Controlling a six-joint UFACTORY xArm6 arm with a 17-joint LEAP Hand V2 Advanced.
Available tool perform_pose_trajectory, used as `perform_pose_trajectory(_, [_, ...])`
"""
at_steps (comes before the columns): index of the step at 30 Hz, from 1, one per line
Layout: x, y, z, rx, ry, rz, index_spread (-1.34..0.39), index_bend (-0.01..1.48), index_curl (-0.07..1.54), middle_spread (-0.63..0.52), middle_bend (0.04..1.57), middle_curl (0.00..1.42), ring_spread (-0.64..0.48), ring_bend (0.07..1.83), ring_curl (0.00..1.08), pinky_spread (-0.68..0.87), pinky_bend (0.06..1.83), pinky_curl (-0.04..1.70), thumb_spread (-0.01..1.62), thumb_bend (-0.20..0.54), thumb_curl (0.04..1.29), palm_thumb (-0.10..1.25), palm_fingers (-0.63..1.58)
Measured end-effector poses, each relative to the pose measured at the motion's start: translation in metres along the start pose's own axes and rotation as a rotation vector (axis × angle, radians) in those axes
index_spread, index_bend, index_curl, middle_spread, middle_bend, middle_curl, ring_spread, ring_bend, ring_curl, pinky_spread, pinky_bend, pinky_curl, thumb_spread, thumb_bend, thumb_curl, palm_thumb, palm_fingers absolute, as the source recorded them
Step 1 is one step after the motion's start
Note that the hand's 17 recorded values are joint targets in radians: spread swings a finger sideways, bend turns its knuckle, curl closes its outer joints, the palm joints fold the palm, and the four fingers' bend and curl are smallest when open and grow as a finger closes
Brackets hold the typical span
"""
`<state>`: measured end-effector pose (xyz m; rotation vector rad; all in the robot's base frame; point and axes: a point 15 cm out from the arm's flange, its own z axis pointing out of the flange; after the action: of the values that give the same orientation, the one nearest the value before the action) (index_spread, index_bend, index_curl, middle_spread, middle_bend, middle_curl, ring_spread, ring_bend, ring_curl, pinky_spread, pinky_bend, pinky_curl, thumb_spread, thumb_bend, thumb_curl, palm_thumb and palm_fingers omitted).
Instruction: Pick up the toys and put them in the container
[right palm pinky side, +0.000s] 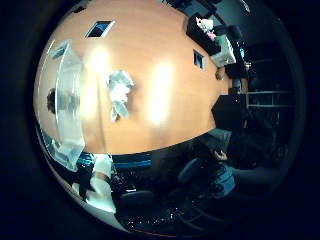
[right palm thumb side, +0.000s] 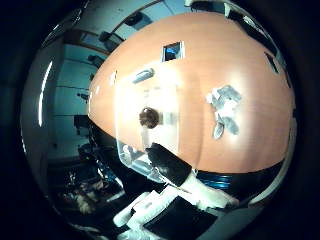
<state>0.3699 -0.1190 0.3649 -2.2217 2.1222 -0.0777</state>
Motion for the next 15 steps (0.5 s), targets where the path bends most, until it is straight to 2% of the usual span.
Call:
perform_pose_trajectory(4, [0.0,0.01,0.047,-0.066,-0.027,0.017,-0.26,0.16,0.29,0.07,0.3,0.33,0.19,0.47,0.22,0.53,0.49,0.37,1.13,-0.021,0.27,0.44,0.22])
perform_pose_trajectory(15, [0.017,-0.009,0.103,-0.119,-0.022,0.022,-0.25,0.16,0.28,0.08,0.28,0.34,0.2,0.45,0.21,0.53,0.5,0.33,1.11,-0.022,0.26,0.44,0.22])
